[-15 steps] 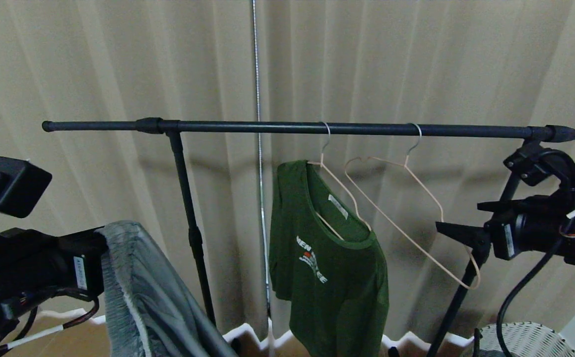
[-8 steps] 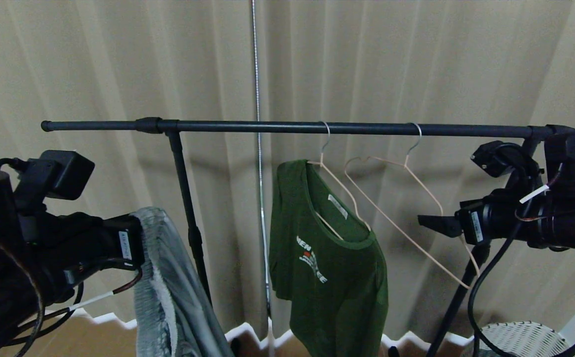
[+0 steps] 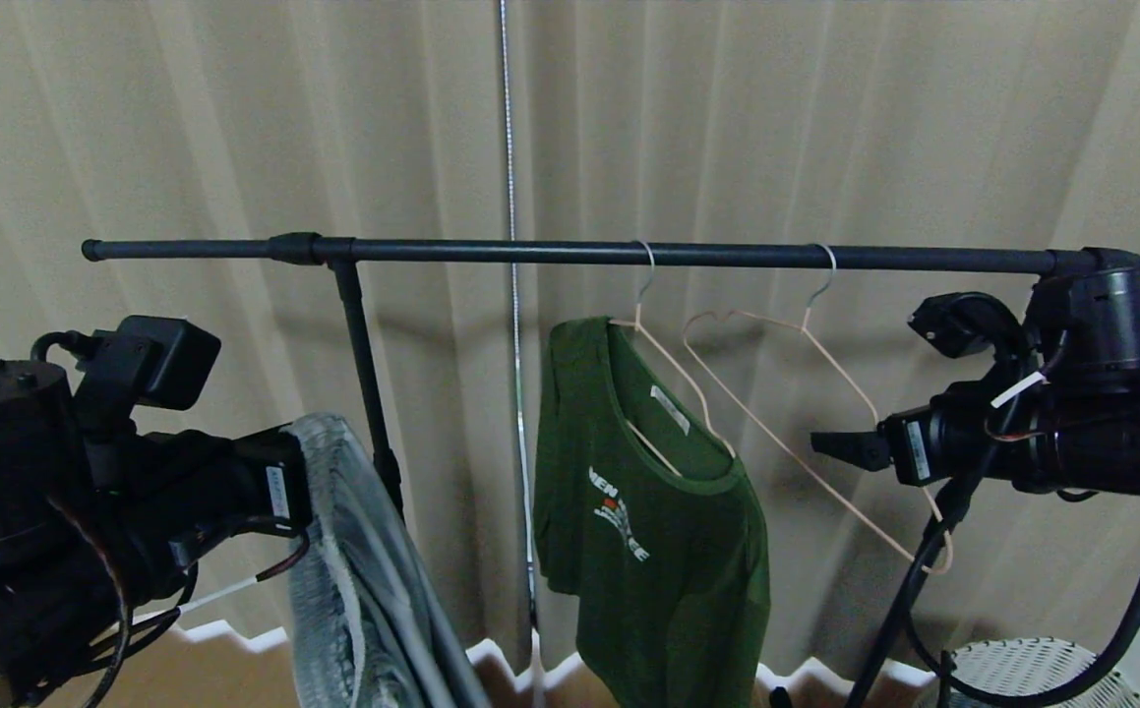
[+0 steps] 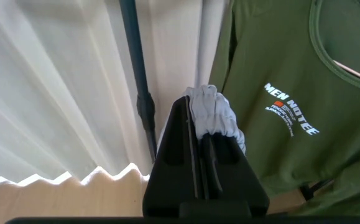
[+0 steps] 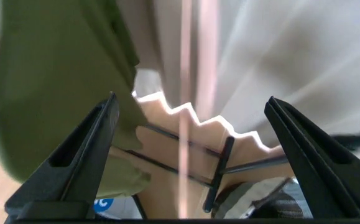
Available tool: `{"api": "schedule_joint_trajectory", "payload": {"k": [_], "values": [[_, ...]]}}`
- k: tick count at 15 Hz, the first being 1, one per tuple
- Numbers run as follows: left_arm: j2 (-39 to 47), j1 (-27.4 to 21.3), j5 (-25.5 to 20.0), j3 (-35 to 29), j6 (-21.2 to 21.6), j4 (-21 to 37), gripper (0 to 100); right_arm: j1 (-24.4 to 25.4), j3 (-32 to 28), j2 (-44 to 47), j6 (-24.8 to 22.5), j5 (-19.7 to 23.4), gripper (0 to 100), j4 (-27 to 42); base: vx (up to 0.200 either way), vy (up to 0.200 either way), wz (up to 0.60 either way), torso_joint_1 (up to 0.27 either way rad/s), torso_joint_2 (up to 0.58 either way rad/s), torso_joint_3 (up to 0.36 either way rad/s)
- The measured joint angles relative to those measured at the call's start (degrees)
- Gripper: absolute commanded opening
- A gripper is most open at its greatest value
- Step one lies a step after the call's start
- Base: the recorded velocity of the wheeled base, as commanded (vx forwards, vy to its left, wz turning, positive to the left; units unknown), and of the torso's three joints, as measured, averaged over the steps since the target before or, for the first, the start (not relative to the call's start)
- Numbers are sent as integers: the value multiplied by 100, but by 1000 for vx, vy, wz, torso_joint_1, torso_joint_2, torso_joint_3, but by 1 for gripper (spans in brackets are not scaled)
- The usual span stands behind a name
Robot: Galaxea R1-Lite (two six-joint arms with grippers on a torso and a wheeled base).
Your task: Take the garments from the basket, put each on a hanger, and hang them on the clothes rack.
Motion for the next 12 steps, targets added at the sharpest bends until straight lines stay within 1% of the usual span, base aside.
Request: {"api": "schedule_joint_trajectory", "payload": {"k": [4, 8, 9, 12], "values": [[-24, 28, 0, 17, -4, 1, 0, 96, -130, 273, -9, -29, 100, -195, 0, 0, 0, 0, 0, 0], [-72, 152, -6, 11, 5, 0, 0, 34, -152, 419, -17, -40, 100, -247, 0, 0, 0, 0, 0, 0], [-80, 162, -6, 11, 7, 1, 0, 11, -169, 441, -17, -38, 0, -247, 0, 0, 0, 0, 0, 0], [-99, 168, -9, 26, 11, 1, 0, -13, -232, 472, -16, -44, 0, -255, 0, 0, 0, 0, 0, 0]]}}
